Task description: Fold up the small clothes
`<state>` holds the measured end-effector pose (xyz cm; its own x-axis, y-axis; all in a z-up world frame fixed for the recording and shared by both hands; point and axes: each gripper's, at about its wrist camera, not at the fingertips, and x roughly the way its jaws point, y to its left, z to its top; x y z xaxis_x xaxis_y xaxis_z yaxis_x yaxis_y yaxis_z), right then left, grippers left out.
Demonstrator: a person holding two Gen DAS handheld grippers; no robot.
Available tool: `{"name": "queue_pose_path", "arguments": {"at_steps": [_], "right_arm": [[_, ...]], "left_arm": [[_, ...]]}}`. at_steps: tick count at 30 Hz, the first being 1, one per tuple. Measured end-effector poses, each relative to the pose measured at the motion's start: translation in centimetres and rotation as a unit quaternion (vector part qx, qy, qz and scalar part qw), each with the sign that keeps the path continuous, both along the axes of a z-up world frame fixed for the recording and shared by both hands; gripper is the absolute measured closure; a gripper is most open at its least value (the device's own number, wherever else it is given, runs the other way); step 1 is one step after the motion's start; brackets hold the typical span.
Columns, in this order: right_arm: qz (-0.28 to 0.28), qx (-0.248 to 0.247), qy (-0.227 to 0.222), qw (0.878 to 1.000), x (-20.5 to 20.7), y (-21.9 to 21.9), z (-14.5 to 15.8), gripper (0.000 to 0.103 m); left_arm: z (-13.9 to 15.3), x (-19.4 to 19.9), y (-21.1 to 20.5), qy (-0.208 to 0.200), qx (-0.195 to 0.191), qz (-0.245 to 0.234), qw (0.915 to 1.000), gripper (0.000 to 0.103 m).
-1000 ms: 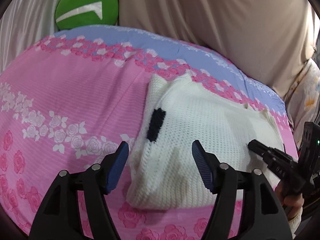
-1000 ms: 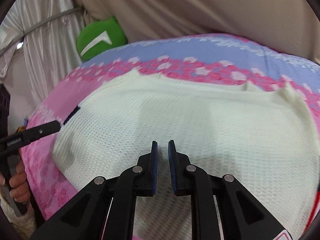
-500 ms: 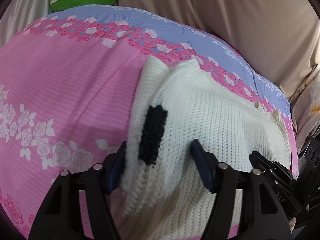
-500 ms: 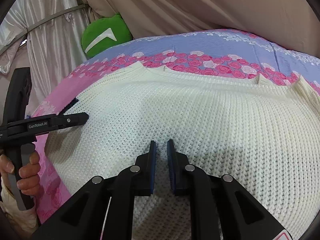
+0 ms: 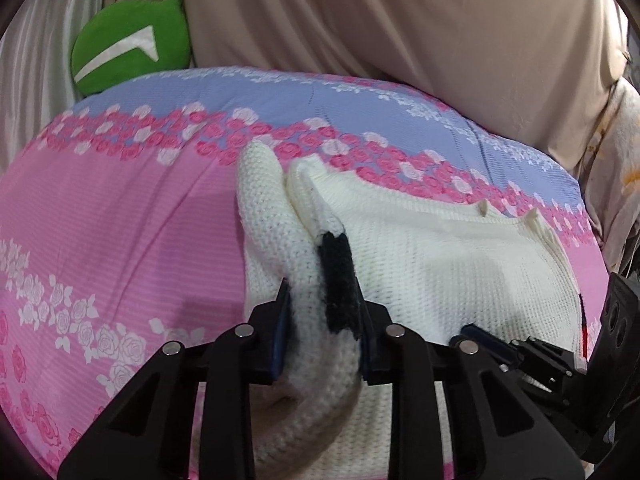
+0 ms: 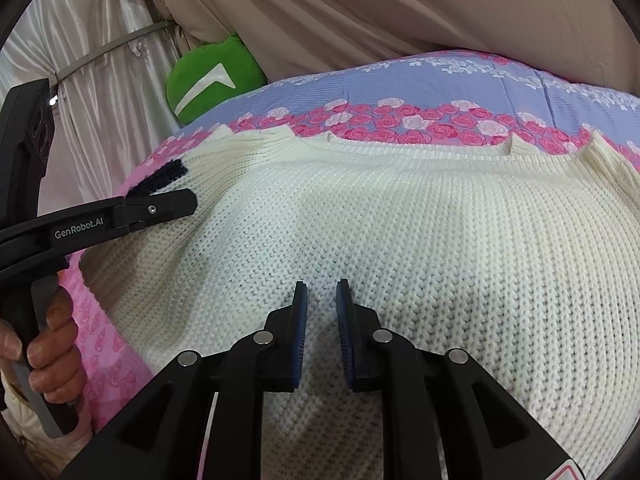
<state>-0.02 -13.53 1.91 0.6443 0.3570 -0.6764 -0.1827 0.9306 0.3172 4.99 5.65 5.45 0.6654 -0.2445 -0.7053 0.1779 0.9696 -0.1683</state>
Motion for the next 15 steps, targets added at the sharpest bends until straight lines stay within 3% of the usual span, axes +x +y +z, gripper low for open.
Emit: {"name": "queue_pose_path", "arguments": {"at_steps": [5,9,15], "right_arm": [[-0.013,0.035,-0.016,0.999,-2.0,-2.0,1.0,0.075],[-0.051,0.052,-0.024,0.997,-4.4,-5.7,1.2,0.074],[-0.132,0.016,-0.042,0.990,-5.4,-13.2,3.6,0.073]], "left_arm": [[2.1,-0.8,-3.7,-0.026,0.007,-0.034,0.9990,0.080],[3.3,-1.4,-7.9,-0.046,0.019,-0.069,0.9964,0.081],[2.8,-1.9,-15.1,-0.041,0.023,-0.131,0.9903,0.081]]}}
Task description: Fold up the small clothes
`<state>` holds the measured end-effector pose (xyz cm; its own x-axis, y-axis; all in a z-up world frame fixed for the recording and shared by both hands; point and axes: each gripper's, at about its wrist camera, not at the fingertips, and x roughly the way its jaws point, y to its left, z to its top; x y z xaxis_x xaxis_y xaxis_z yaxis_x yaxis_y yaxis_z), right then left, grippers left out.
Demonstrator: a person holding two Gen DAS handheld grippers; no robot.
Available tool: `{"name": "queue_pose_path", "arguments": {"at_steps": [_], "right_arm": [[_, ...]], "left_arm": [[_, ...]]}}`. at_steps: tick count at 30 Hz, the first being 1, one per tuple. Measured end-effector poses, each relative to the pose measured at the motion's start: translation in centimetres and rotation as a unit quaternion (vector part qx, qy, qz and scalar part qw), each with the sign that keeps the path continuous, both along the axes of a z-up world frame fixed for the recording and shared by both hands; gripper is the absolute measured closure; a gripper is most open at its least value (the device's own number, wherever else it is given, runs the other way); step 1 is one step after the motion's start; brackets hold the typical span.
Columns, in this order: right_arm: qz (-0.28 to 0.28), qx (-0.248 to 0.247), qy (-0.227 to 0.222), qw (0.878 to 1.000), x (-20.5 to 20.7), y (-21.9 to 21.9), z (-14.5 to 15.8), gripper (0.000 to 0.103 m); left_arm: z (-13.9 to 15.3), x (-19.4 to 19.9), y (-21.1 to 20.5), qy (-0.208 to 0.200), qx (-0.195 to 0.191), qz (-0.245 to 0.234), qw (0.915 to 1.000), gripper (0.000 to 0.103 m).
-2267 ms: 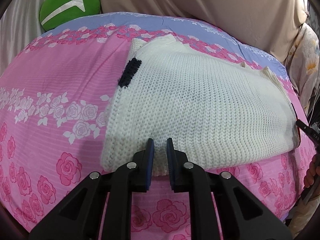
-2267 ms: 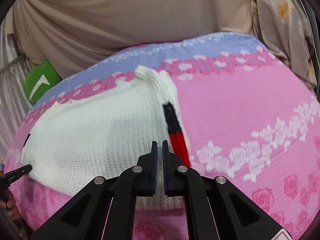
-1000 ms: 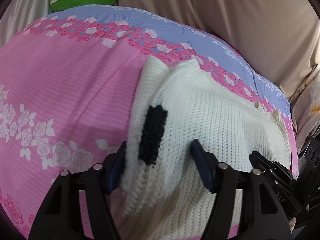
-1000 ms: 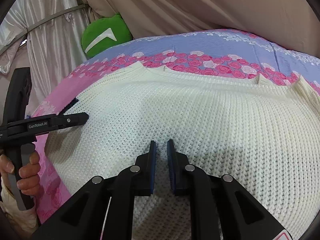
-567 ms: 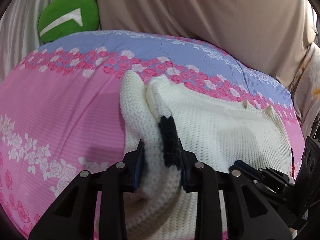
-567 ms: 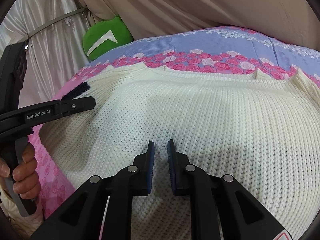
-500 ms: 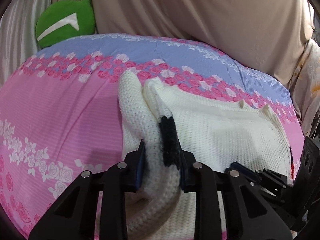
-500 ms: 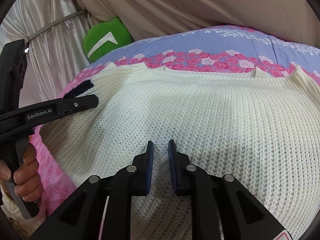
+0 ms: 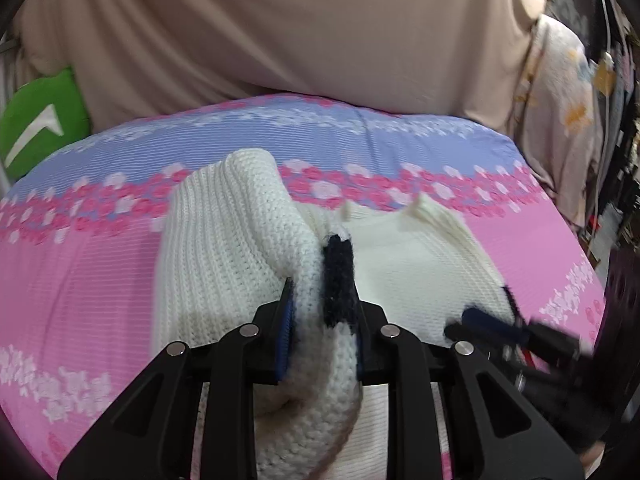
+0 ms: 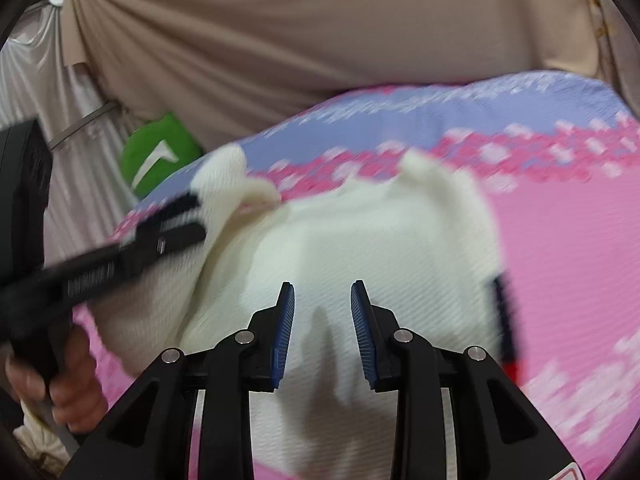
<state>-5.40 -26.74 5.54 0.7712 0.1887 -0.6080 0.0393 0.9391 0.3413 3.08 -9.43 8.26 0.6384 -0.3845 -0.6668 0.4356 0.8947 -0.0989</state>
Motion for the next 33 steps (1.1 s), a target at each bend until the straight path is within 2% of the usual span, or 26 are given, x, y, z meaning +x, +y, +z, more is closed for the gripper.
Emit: {"name": "queue_pose_path", "arguments": {"at_steps": [2,4,6,8,10,12,13,14,16,18,19,20,23,27,33], "right_arm": [[-0.017,-0.028,0.008,0.999,1.3,-2.1,0.9,0.073],[-0.009,-0.038,0.032,0.999,3.6,-3.8,0.7,0.071],[-0.003,-0.045,0.065,0.997,5.8,-4.8,-0.6,0.072],[-0.004,-0.054,0.093,0.994,7.5,-5.7,-2.6,0.079],[-0.001,-0.055,0.082,0.995,7.3,-5.5,-2.8,0.079],[0.001,-0.053,0.069,0.996,6.5,-5.3,-2.2,0.074],[-0.004,-0.044,0.061,0.997,5.8,-5.5,-1.9,0.073],[-0.005,-0.030,0.055,0.998,5.1,-5.7,-1.7,0.071],[-0.008,0.001,0.036,0.999,3.4,-6.1,-0.9,0.068],[-0.013,0.013,0.019,1.000,1.3,-6.4,-0.2,0.058],[-0.010,0.026,0.009,1.000,0.3,-6.4,0.2,0.054],[-0.001,0.045,0.002,0.999,-0.5,-6.3,0.5,0.048],[0.059,0.116,-0.001,0.992,-1.4,-5.0,0.6,0.038],[0.110,0.150,0.026,0.982,0.2,-2.0,-0.3,0.026],[0.131,0.162,0.072,0.975,3.0,1.2,-2.3,0.028]], "left_arm": [[-0.2,-0.4,-2.2,0.004,0.001,-0.019,0.9998,0.081],[-0.4,-0.7,-4.3,0.004,0.006,-0.034,0.9994,0.081],[-0.7,-0.8,-5.8,0.007,0.011,-0.042,0.9990,0.081],[-1.3,-0.7,-7.2,0.014,0.017,-0.046,0.9987,0.081],[-1.9,-0.6,-8.4,0.019,0.026,-0.045,0.9985,0.081],[-2.4,-0.7,-9.2,0.024,0.035,-0.043,0.9982,0.080],[-2.5,-0.8,-9.2,0.026,0.037,-0.042,0.9981,0.076],[-2.2,-1.0,-8.8,0.030,0.025,-0.050,0.9980,0.070],[-1.1,-1.8,-7.5,0.031,-0.005,-0.068,0.9972,0.069],[0.5,-3.1,-5.2,0.025,-0.030,-0.076,0.9964,0.060],[1.2,-3.6,-4.0,0.021,-0.041,-0.075,0.9961,0.044],[2.0,-4.2,-2.5,0.015,-0.056,-0.072,0.9957,0.035],[3.5,-5.4,1.9,-0.003,-0.077,-0.039,0.9963,0.033],[3.1,-5.9,5.4,0.001,-0.065,0.000,0.9979,0.031],[-0.4,-6.6,6.3,0.046,-0.031,-0.007,0.9985,0.031]]}}
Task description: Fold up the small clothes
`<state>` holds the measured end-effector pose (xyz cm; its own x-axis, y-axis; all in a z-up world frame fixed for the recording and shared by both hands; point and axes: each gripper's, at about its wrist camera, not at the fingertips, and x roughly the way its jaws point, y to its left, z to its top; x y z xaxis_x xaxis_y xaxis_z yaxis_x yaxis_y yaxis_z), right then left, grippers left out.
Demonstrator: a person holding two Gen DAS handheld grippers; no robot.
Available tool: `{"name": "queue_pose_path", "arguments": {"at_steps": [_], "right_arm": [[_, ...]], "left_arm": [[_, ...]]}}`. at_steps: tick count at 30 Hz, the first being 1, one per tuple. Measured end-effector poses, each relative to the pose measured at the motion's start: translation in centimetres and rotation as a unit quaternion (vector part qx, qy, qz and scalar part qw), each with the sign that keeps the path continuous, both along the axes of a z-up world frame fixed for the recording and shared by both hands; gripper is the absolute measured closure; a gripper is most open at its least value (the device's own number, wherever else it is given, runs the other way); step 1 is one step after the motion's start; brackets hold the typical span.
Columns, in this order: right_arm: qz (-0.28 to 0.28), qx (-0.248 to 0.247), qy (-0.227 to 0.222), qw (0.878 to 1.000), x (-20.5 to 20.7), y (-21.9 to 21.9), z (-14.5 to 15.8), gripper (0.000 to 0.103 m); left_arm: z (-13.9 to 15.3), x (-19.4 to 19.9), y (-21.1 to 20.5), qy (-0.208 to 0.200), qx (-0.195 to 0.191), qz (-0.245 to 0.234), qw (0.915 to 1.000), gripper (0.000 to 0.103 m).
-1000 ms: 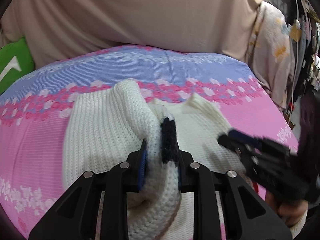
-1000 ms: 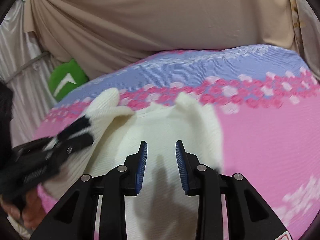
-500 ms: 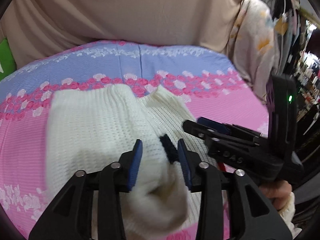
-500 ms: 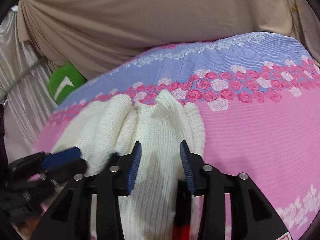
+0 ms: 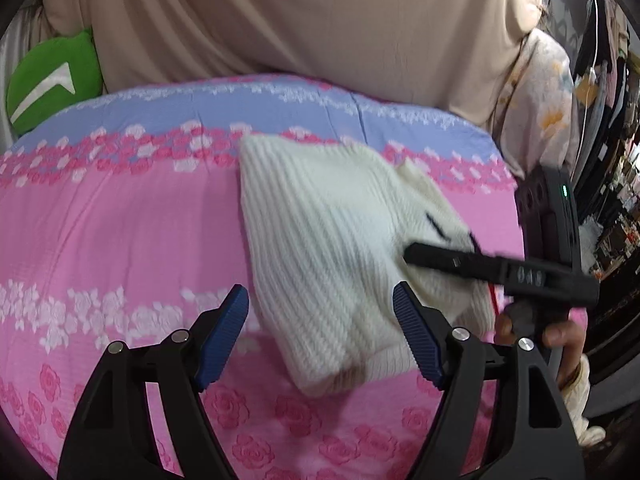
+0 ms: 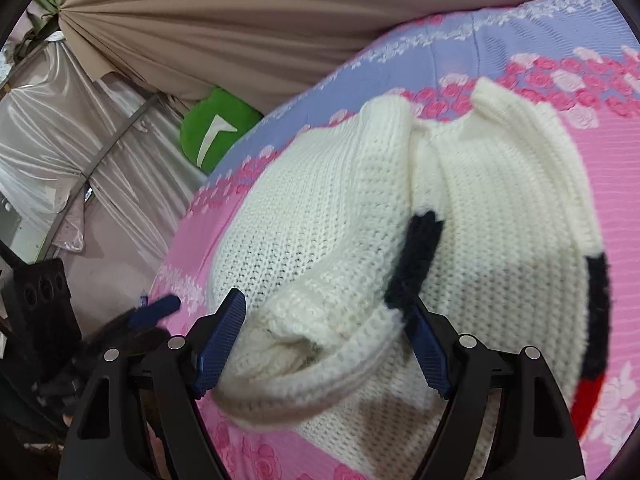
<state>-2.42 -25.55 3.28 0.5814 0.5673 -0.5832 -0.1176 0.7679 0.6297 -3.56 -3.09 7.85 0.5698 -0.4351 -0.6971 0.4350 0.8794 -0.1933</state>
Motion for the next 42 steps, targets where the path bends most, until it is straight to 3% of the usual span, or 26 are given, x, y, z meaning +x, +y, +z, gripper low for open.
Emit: {"name": "queue_pose_path", "arguments": {"at_steps": [4,5,6,8,9,11,13,15,17,19,21,22,24,30,35,38,42], "right_arm": [[0.001,0.002,0.003,1.000,0.9,0.4,0.2,0.045],[0.001,0.003,0.003,1.000,1.1,0.3,0.3,0.061],[0.000,0.004,0.002,1.000,1.2,0.3,0.4,0.072],[-0.002,0.012,-0.010,1.000,1.0,0.0,1.2,0.076],[-0.003,0.014,-0.027,1.000,0.4,-0.3,2.0,0.078],[-0.005,0.035,-0.075,0.997,-1.6,-1.2,4.4,0.080],[-0.009,0.045,-0.125,0.991,-4.6,-2.5,6.9,0.080],[-0.031,0.017,-0.143,0.989,-7.0,-3.8,7.4,0.080],[-0.066,-0.031,-0.108,0.991,-8.1,-4.9,5.2,0.080],[-0.105,-0.065,-0.030,0.992,-7.8,-6.5,0.8,0.080],[-0.116,-0.031,-0.004,0.993,-8.0,-7.8,-2.6,0.082],[-0.119,-0.002,-0.011,0.993,-8.5,-8.4,-3.1,0.082],[-0.125,-0.001,-0.015,0.992,-8.8,-8.5,-2.7,0.081],[-0.118,-0.025,-0.024,0.992,-9.4,-7.7,-0.9,0.068],[-0.145,-0.065,-0.061,0.985,-9.2,-8.5,2.4,0.055],[-0.145,-0.097,-0.074,0.982,-7.2,-8.9,3.9,0.048],[-0.123,-0.121,-0.048,0.984,-2.5,-8.9,3.2,0.047]], "left_arm": [[-2.1,-1.4,-1.4,0.028,0.027,-0.067,0.9970,0.030],[-2.7,-1.8,-1.8,0.027,0.041,-0.074,0.9960,0.030],[-3.2,-2.0,-2.0,0.022,0.060,-0.068,0.9956,0.030],[-4.2,-1.8,-2.1,0.022,0.081,-0.049,0.9953,0.033],[-4.6,-1.4,-1.8,0.026,0.084,-0.035,0.9955,0.037],[-5.2,-0.7,-1.2,0.035,0.091,-0.010,0.9952,0.057],[-5.6,-0.2,-0.5,0.051,0.077,-0.007,0.9957,0.060],[-5.8,-0.1,-0.5,0.065,0.058,-0.022,0.9960,0.069],[-6.2,-0.2,-1.1,0.068,0.063,-0.033,0.9951,0.076],[-6.8,0.0,-1.6,0.084,0.062,-0.044,0.9935,0.079],[-7.4,0.0,-2.1,0.093,0.066,-0.048,0.9923,0.079],[-7.4,-0.1,-2.3,0.089,0.070,-0.047,0.9924,0.079],[-7.0,-0.1,-2.2,0.089,0.067,-0.052,0.9924,0.079],[-3.8,-2.0,-1.0,0.058,0.049,-0.062,0.9952,0.073],[-0.2,-2.1,-0.8,0.000,0.021,-0.055,0.9982,0.050],[1.2,-1.1,-2.4,-0.029,0.013,-0.060,0.9977,0.048],[1.1,0.5,-5.6,-0.038,0.014,-0.072,0.9966,0.048]]}}
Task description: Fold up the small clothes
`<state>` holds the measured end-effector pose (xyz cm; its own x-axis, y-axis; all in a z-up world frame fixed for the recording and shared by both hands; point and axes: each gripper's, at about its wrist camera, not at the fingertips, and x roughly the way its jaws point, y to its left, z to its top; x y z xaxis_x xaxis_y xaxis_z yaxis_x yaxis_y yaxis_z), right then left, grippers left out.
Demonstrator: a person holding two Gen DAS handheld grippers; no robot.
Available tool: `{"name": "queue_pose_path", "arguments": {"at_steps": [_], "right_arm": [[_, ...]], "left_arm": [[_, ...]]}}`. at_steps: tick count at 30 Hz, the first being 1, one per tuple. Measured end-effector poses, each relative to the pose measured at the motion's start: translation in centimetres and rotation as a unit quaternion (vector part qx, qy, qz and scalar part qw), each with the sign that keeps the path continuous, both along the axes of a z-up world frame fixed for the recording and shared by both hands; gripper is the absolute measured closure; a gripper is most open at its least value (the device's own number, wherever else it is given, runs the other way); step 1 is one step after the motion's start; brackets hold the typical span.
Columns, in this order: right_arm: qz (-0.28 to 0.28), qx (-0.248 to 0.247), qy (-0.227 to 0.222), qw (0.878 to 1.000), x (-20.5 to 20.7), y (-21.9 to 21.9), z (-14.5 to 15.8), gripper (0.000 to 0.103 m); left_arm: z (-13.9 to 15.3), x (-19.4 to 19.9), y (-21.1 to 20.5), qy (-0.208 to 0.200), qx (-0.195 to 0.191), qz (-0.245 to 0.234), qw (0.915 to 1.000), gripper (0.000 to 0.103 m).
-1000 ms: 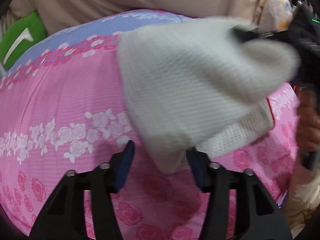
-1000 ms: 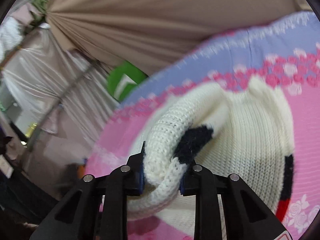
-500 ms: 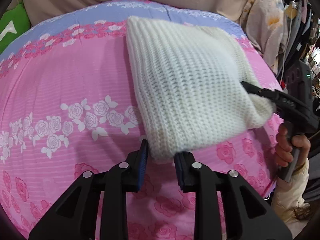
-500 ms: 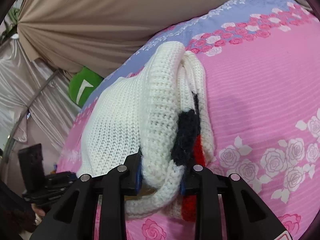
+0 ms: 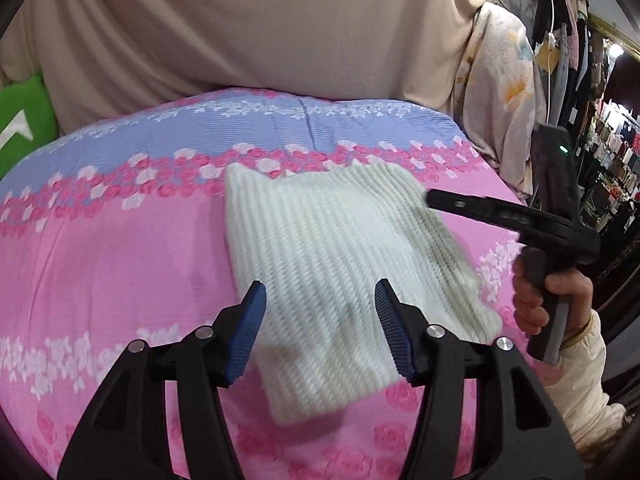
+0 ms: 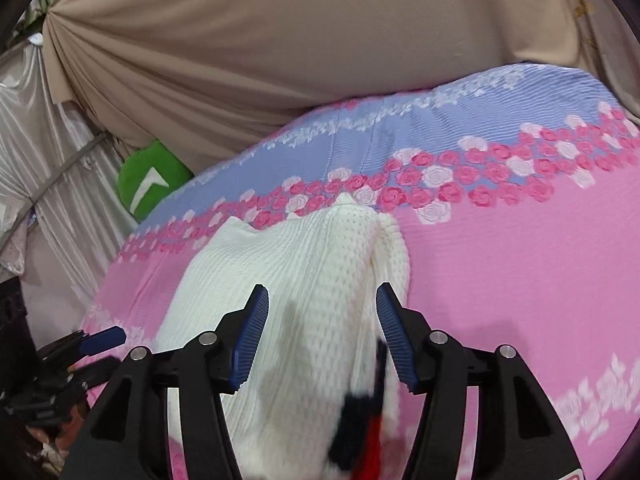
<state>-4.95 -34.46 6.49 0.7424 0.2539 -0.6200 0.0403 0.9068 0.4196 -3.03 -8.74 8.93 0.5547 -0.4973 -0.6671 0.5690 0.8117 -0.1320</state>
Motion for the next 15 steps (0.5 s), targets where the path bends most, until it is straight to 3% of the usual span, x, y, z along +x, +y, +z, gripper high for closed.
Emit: {"name": "queue_pose_path", "arguments": {"at_steps": [1,2,3,8,10,12,13,15], "right_arm": [[0.005,-0.014,0.014,1.000,1.4,0.2,-0.5,0.052],[0.010,-0.032,0.025,0.999,2.4,0.6,-0.8,0.076],[0.016,-0.049,0.029,0.998,3.2,0.9,-0.5,0.088],[0.020,-0.041,-0.076,0.996,1.0,1.0,4.4,0.089],[0.014,-0.039,-0.039,0.998,2.1,0.6,2.8,0.089],[0.003,-0.062,0.043,0.997,4.4,0.5,-0.9,0.087],[-0.002,-0.039,0.046,0.998,4.4,0.1,-2.0,0.086],[-0.010,-0.010,0.034,0.999,3.0,-0.3,-1.1,0.085]], "left_arm": [[-0.3,0.2,-0.6,0.002,0.003,-0.005,1.0000,0.048],[-0.8,0.4,-1.3,0.004,0.008,-0.010,0.9999,0.048],[-1.3,0.6,-1.9,0.008,0.017,-0.010,0.9998,0.048],[-3.5,1.2,-2.9,0.008,0.047,0.003,0.9988,0.049],[-3.9,1.2,-3.2,0.004,0.058,0.006,0.9983,0.049],[-4.3,1.2,-3.5,-0.001,0.063,0.006,0.9980,0.048],[-4.5,1.2,-3.7,-0.004,0.068,0.007,0.9977,0.048],[-4.8,1.0,-4.0,-0.012,0.078,0.010,0.9968,0.047]]}}
